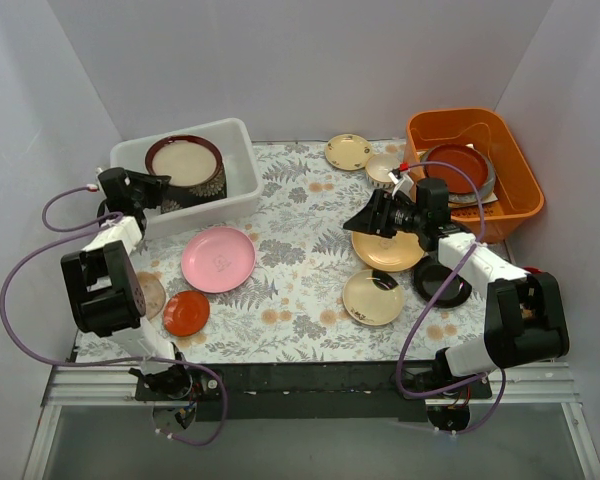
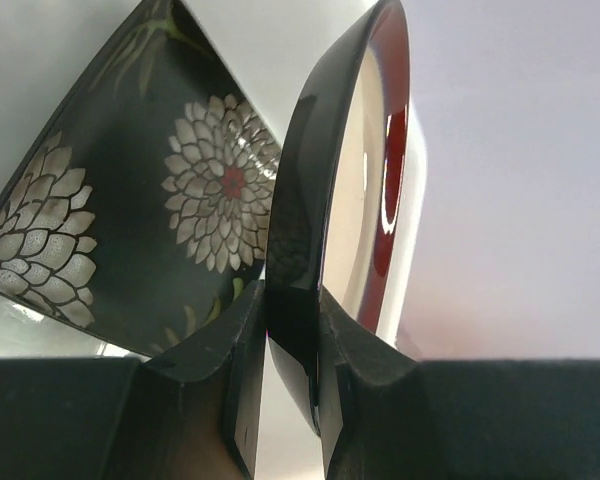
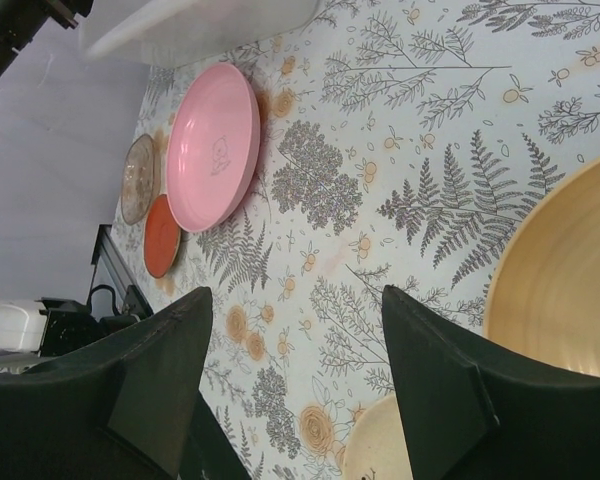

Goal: Place the plates into the plastic bin on the countertop
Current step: Place the plate in the plastic bin, then pick up the plate at the center of the board.

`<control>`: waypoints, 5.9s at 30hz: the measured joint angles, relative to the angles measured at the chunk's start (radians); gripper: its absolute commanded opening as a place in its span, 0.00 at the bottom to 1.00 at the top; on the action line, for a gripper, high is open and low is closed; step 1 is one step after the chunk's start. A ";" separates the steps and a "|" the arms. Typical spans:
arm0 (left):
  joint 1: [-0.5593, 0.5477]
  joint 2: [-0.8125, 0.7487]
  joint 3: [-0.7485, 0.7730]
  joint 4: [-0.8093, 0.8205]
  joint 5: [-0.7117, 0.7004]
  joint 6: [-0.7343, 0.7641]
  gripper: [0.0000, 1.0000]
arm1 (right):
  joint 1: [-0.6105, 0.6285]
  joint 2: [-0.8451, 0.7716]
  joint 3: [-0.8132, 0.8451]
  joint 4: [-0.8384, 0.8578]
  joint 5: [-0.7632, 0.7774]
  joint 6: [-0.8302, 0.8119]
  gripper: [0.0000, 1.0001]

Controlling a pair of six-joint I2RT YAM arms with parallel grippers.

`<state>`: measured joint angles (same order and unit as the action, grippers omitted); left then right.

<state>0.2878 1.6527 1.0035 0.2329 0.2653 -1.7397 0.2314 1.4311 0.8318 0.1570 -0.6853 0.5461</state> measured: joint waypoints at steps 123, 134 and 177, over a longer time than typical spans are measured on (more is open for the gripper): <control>-0.775 -0.121 0.119 -0.114 0.267 0.228 0.98 | 0.000 -0.293 -0.004 -0.111 0.008 -0.021 0.85; -0.938 0.020 0.052 -0.103 0.090 0.192 0.91 | -0.004 -0.343 0.016 -0.151 0.016 -0.029 0.85; -1.027 0.510 0.319 -0.038 0.040 0.061 0.46 | -0.083 -0.378 0.023 -0.211 -0.026 -0.060 0.84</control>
<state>-0.7391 2.1628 1.3220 0.1947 0.3054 -1.6783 0.1482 1.0534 0.8543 -0.0536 -0.7113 0.4858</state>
